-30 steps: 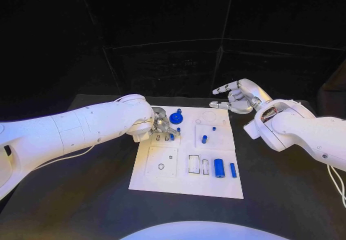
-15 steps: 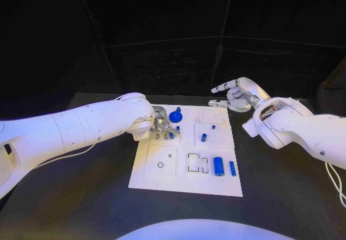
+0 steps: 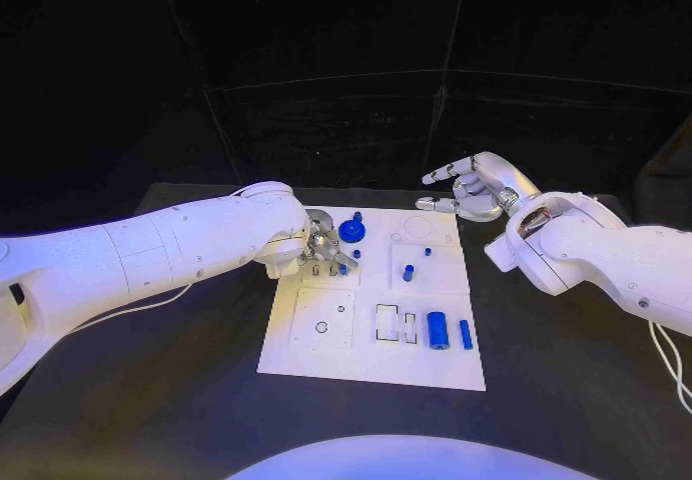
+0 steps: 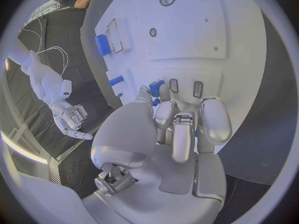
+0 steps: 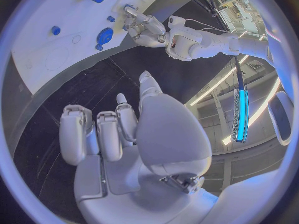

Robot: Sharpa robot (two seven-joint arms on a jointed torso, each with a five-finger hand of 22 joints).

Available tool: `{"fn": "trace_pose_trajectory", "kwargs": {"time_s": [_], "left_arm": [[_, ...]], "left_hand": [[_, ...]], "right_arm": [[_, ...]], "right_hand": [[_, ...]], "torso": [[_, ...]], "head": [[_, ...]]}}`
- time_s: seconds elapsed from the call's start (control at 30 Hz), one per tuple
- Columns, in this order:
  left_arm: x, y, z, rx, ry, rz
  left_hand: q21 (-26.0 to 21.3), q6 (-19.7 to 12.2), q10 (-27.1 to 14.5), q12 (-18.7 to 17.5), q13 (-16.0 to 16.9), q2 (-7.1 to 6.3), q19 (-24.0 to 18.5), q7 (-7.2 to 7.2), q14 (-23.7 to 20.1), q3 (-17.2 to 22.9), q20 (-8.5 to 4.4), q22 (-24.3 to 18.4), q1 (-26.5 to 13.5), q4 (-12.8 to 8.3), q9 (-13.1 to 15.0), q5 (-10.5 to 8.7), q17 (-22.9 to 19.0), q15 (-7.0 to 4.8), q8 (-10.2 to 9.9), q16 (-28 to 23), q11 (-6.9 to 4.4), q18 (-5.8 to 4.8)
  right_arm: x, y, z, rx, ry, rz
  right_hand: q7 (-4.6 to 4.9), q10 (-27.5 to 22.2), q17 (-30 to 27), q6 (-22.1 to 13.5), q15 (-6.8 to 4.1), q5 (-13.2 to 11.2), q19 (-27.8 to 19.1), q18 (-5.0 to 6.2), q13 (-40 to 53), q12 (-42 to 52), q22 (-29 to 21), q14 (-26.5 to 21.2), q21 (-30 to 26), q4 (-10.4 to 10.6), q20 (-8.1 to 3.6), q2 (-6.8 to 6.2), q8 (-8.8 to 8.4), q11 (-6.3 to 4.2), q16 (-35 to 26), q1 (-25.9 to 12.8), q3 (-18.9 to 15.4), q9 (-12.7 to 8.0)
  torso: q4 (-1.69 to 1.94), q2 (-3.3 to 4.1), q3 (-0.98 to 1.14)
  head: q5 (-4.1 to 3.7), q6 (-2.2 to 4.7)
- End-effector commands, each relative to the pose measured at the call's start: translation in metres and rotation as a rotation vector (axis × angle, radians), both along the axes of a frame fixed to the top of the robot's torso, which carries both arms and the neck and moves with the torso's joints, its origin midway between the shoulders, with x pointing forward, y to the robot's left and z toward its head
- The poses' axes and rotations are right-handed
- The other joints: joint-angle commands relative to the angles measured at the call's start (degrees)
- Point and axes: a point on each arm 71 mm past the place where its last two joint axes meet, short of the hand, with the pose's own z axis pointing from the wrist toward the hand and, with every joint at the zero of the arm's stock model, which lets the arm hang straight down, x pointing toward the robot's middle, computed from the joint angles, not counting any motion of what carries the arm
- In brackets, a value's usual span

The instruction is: Assemble the parts on the task board

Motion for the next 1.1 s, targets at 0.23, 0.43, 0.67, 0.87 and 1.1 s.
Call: {"fn": "trace_pose_trajectory", "kwargs": {"time_s": [0.23, 0.43, 0.67, 0.87, 1.1], "left_arm": [[-0.001, 0.001, 0.000, 0.018, 0.011, -0.010], [-0.001, 0.001, 0.000, 0.015, 0.012, -0.014], [-0.002, 0.005, 0.001, -0.029, 0.028, 0.008], [-0.003, 0.008, 0.004, -0.076, -0.007, 0.035], [-0.003, 0.013, 0.007, -0.147, -0.044, 0.074]], "left_hand": [[0.1, -1.2, -0.2, -0.1, -0.5, 0.11, -0.2, -0.33, 5.9, 6.2, -0.46, 0.1, 3.6, -1.7, -0.1, 0.28, 15.1, -0.68, -0.5, 0.4, -0.62, -0.68], [-0.1, -1.3, -0.5, -0.6, -0.9, -2.53, -0.3, -0.06, 5.9, 15.2, -0.72, 0.2, 3.7, -2.2, -0.5, 0.70, 15.1, -0.53, -1.6, 0.4, -0.49, -0.56], [-0.4, -1.1, -0.4, -0.9, -1.3, -8.71, -0.4, 0.34, 5.9, 35.9, -0.17, 0.5, -0.9, -4.3, 0.0, 2.05, 15.1, -0.27, -1.8, 0.4, -0.37, -0.62], [-0.6, -1.5, -0.1, -1.1, -1.8, -10.56, -0.3, 0.62, 5.9, 48.1, 0.03, 0.7, -6.3, -8.6, 1.7, 1.97, 15.1, 0.01, -0.3, 0.4, -0.09, -0.57], [-0.7, -1.6, 0.2, -1.1, -1.9, -11.43, -0.3, 0.49, 5.9, 51.6, 0.11, 0.8, -8.8, -10.9, 2.4, 1.84, 15.1, -0.09, 0.5, 0.4, -0.04, -0.59]], "right_arm": [[0.000, 0.001, 0.000, 0.004, 0.010, 0.010], [0.000, 0.001, 0.000, 0.004, 0.016, 0.015], [0.002, 0.002, -0.001, 0.016, 0.023, 0.022], [0.003, 0.001, -0.002, 0.026, 0.032, 0.021], [0.004, -0.001, -0.002, 0.028, 0.038, 0.018]], "right_hand": [[-0.10, -0.3, 8.4, 0.4, -0.11, 0.8, -0.5, 0.05, 0.1, 0.0, 0.1, 4.4, -0.4, -0.1, -0.08, 0.70, -0.12, 0.08, -0.2, 0.1, -0.4, 0.0], [-0.13, -0.2, 8.6, 0.4, -0.13, 1.3, -0.4, 0.03, 0.1, 0.1, 0.2, 4.4, -0.3, -0.2, -0.11, 0.85, -0.12, 0.07, -0.1, 0.2, -0.5, 0.0], [-0.13, -0.2, 8.8, 0.4, -0.14, 1.5, -0.4, 0.02, 0.2, 0.2, 0.3, 4.5, -0.3, -0.2, -0.11, 0.92, -0.12, 0.06, 0.0, 0.2, -0.5, 0.0], [-0.14, -0.2, 8.8, 0.5, -0.14, 1.6, -0.4, 0.02, 0.2, 0.2, 0.3, 4.5, -0.3, -0.2, -0.12, 1.00, -0.11, 0.05, 0.0, 0.2, -0.5, 0.0], [-0.26, -0.2, 8.8, 1.0, -0.20, 2.1, -0.4, 0.02, 0.1, 0.2, 0.3, 4.5, -0.3, -0.3, -0.15, 1.27, 0.13, -0.04, 0.0, 0.1, -0.7, 0.1]], "torso": [[0.09, 0.02, 0.03], [0.06, -0.02, 0.04], [0.18, -0.07, 0.01], [0.33, -0.05, 0.08], [0.50, -0.06, 0.12]], "head": [[-0.04, -0.23], [0.17, -0.26], [0.38, -0.27], [0.46, -0.27], [0.73, -0.31]]}}
